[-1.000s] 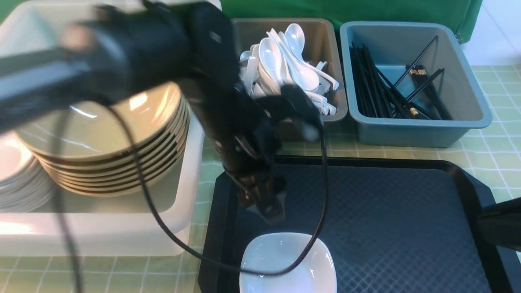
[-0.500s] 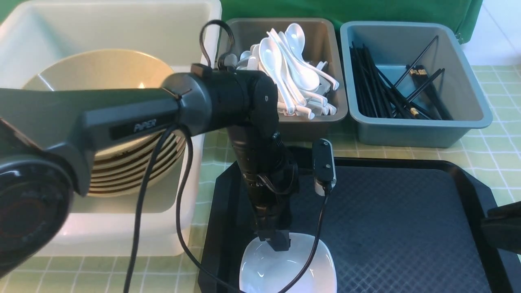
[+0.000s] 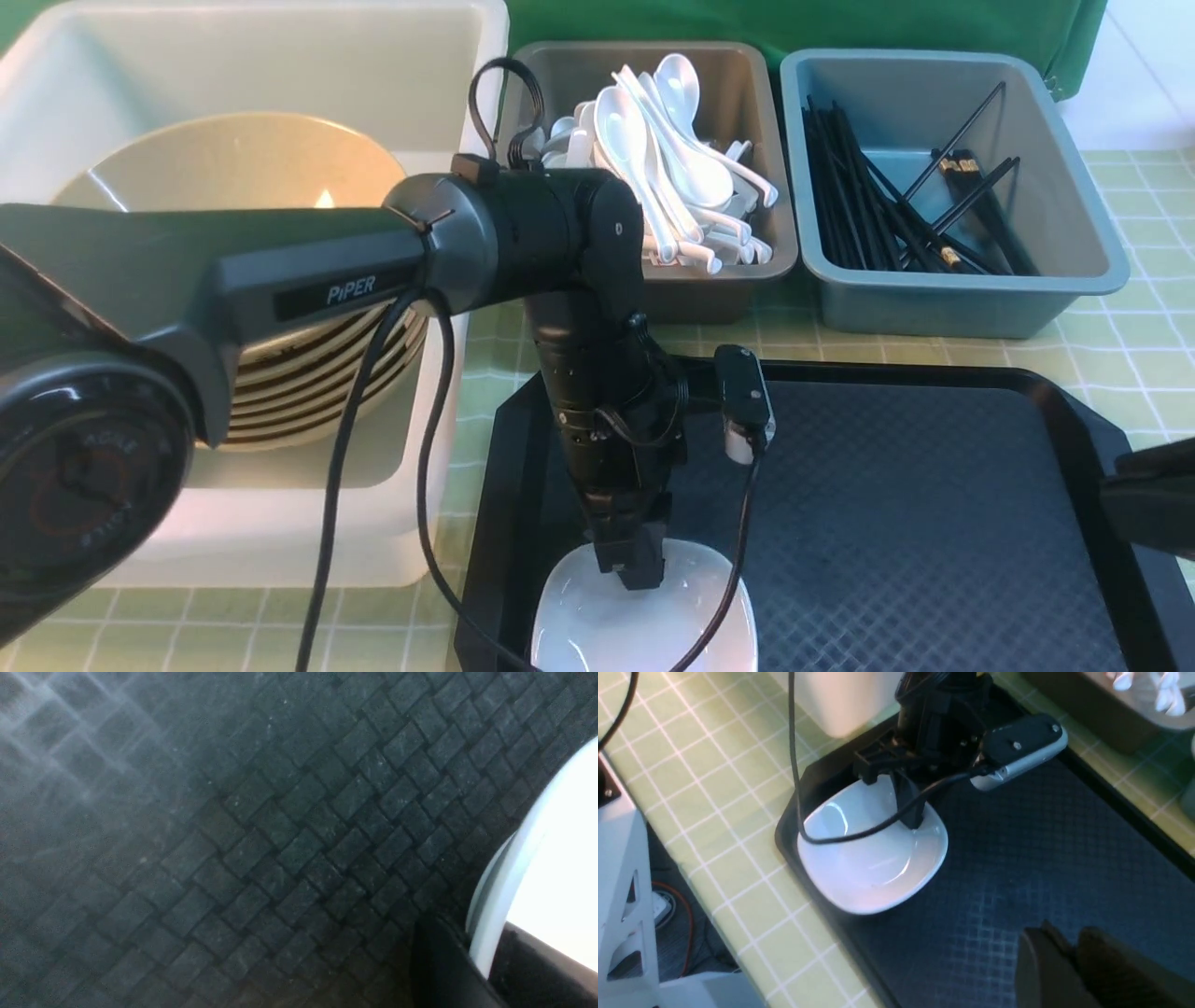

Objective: On green table put chopsticks spoon bowls plates into blue grey white boxes.
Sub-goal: 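Grasp the small white bowl on the black tray by its rim with the left gripper, then place the white bowl into the white bin with the other dishes with the left gripper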

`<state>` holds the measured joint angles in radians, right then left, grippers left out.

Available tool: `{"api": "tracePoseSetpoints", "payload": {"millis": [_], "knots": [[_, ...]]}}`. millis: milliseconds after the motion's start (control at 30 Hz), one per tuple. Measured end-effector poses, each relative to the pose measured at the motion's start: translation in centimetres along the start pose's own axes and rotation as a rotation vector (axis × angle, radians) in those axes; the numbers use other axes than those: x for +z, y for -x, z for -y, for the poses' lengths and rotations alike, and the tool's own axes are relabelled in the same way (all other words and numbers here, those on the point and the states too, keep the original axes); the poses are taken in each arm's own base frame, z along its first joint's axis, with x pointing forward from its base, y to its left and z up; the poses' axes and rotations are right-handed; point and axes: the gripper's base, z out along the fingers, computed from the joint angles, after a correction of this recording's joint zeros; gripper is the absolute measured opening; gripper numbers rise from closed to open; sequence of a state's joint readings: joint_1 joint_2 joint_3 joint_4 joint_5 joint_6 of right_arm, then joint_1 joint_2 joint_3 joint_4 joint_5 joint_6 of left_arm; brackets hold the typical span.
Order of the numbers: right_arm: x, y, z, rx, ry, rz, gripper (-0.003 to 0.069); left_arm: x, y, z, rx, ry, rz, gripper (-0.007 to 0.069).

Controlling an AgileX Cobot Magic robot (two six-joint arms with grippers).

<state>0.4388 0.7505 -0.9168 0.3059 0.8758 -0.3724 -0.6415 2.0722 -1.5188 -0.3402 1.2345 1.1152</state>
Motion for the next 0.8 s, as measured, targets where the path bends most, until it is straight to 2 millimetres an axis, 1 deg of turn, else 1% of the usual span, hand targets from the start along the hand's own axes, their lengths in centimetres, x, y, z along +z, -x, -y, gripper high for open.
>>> {"api": "tracePoseSetpoints", "payload": {"millis": [67, 133, 167, 200, 233, 267, 333, 367, 400, 467, 500, 567, 600, 633, 667, 700, 767, 800], "knots": [[0.0, 0.1, 0.0, 0.0, -0.002, 0.006, 0.011, -1.1, 0.4, -0.1, -0.035, 0.043, 0.015, 0.003], [0.0, 0.1, 0.0, 0.0, -0.003, 0.008, 0.0111, -3.0, 0.8, 0.1, -0.069, 0.107, 0.046, 0.0014], [0.0, 0.1, 0.0, 0.0, -0.003, 0.008, 0.0111, -3.1, 0.9, 0.1, -0.074, 0.108, 0.046, 0.0014], [0.0, 0.1, 0.1, -0.004, -0.006, 0.014, 0.0113, -5.2, 1.1, 0.7, -0.088, 0.165, 0.078, 0.0016], [0.0, 0.2, 0.1, -0.008, -0.007, 0.025, 0.0114, -6.9, 1.0, 1.2, -0.1, 0.206, 0.104, 0.0015], [0.0, 0.3, 0.1, -0.009, -0.009, 0.031, 0.0114, -7.5, 1.0, 1.5, -0.1, 0.219, 0.114, 0.0015], [0.0, 0.8, 0.0, -0.026, -0.005, 0.086, 0.0118, -11.8, -0.2, 3.1, -0.175, 0.297, 0.196, 0.0015], [-0.1, 1.0, 0.0, -0.045, 0.003, 0.115, 0.0118, -14.0, -1.2, 3.8, -0.226, 0.333, 0.245, 0.0015], [0.0, 1.4, -0.2, -0.07, 0.02, 0.146, 0.0119, -17.0, -3.3, 4.7, -0.315, 0.386, 0.322, 0.0015], [0.0, 2.0, -0.5, -0.116, 0.059, 0.173, 0.0119, -20.2, -6.3, 5.4, -0.449, 0.44, 0.422, 0.0015], [0.1, 2.4, -0.6, -0.133, 0.077, 0.183, 0.0119, -22.2, -8.5, 6.2, -0.534, 0.477, 0.489, 0.0015], [0.4, 3.4, -0.8, -0.165, 0.128, 0.191, 0.0119, -25.3, -13.4, 8.0, -0.708, 0.552, 0.619, 0.0015], [0.9, 3.9, -0.7, -0.178, 0.149, 0.184, 0.0119, -26.4, -15.3, 9.0, -0.775, 0.583, 0.673, 0.0015], [1.3, 4.8, -0.7, -0.191, 0.185, 0.18, 0.0119, -27.5, -19.0, 10.3, -0.905, 0.638, 0.742, 0.0015], [1.4, 5.0, -0.7, -0.191, 0.194, 0.18, 0.0119, -27.6, -20.2, 10.4, -0.947, 0.651, 0.752, 0.0015], [2.1, 5.5, -0.7, -0.199, 0.222, 0.164, 0.0119, -28.0, -22.2, 11.3, -1.022, 0.679, 0.792, 0.0015], [3.7, 7.4, -1.1, -0.246, 0.312, 0.144, 0.0119, -27.9, -28.1, 13.1, -1.258, 0.722, 0.924, 0.0015], [4.2, 8.0, -1.5, -0.27, 0.345, 0.138, 0.0119, -27.6, -30.4, 13.8, -1.361, 0.735, 0.984, 0.0015]]}}
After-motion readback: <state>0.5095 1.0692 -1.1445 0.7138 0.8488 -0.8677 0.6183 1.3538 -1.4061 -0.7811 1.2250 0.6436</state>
